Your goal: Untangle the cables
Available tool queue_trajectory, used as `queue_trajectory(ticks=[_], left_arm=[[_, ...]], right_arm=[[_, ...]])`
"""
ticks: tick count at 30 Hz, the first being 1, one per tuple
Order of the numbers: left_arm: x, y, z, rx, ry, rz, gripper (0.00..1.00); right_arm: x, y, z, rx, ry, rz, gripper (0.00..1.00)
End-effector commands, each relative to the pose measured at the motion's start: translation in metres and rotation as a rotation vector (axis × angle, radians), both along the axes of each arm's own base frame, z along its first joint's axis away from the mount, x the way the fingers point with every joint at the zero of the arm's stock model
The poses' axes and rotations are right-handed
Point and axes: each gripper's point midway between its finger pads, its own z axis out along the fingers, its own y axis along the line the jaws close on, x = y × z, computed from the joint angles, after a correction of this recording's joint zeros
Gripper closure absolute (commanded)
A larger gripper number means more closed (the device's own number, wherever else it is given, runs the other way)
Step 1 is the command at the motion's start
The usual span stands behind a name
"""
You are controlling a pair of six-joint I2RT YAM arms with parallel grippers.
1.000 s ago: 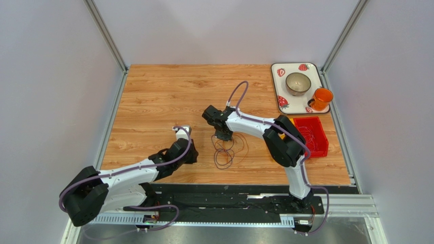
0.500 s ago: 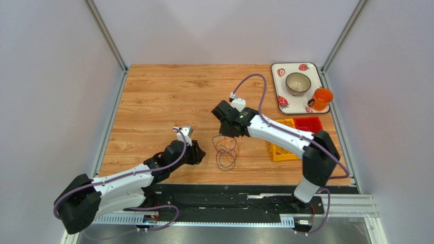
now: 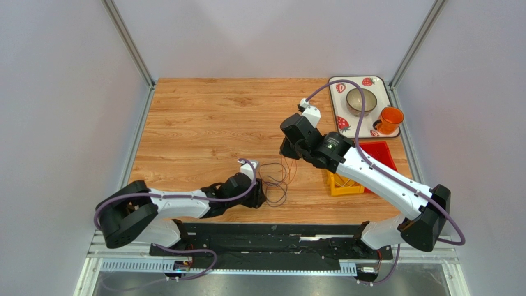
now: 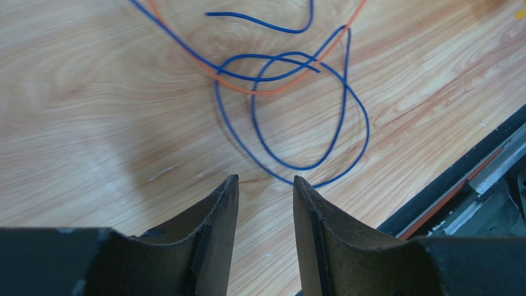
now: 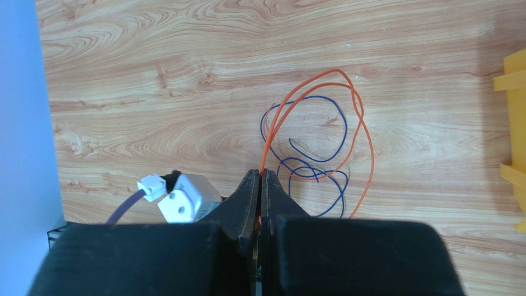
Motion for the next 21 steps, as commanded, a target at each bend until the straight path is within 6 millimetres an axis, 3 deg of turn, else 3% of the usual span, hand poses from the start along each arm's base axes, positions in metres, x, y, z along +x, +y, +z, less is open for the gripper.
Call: queue_trajectory(ticks=[1, 2, 3, 5, 7, 8, 10, 11, 13, 14, 18, 21], left_arm=[[0.002, -0.032, 0.01, -0.018, -0.01, 0.008, 0.53], [0.0, -0.029, 0.0, 0.026, 0.009, 0.015, 0.53], [0.002, -0.036, 0.005, 0.029, 0.006, 0.023, 0.53], [0.002, -0.028, -0.006, 0.101, 0.023, 0.06, 0.53], [0.01, -0.03, -0.002, 0.139, 0.012, 0.114, 0.53], [0.005, -0.012, -0.018, 0.251, 0.043, 0.146, 0.53], [0.014, -0.016, -0.009, 0.29, 0.011, 0.221, 0.56], [0.011, -0.004, -0.021, 0.373, 0.03, 0.234, 0.57], [0.015, -0.011, -0.019, 0.388, 0.029, 0.257, 0.59], [0.013, -0.004, -0.03, 0.449, 0.044, 0.258, 0.62], [0.017, -0.007, -0.038, 0.526, 0.056, 0.282, 0.85], [0.017, -0.006, -0.043, 0.566, 0.067, 0.281, 0.97]], right_arm=[[0.002, -0.014, 0.011, -0.018, -0.061, -0.023, 1.0], [0.002, -0.014, 0.012, -0.017, -0.065, -0.024, 1.0], [0.002, -0.015, 0.013, -0.014, -0.068, -0.023, 1.0], [0.001, -0.015, 0.013, -0.015, -0.066, -0.022, 1.0], [0.0, -0.014, 0.012, -0.007, -0.065, -0.017, 1.0], [0.0, -0.015, 0.011, -0.008, -0.062, -0.017, 1.0], [-0.001, -0.015, 0.012, -0.002, -0.066, -0.015, 1.0], [-0.002, -0.015, 0.011, -0.003, -0.065, -0.013, 1.0], [-0.002, -0.017, 0.012, 0.001, -0.07, -0.019, 1.0], [-0.003, -0.018, 0.01, -0.003, -0.066, -0.016, 1.0], [-0.005, -0.023, 0.013, 0.0, -0.081, -0.022, 1.0], [-0.005, -0.03, 0.019, 0.001, -0.102, -0.034, 1.0]])
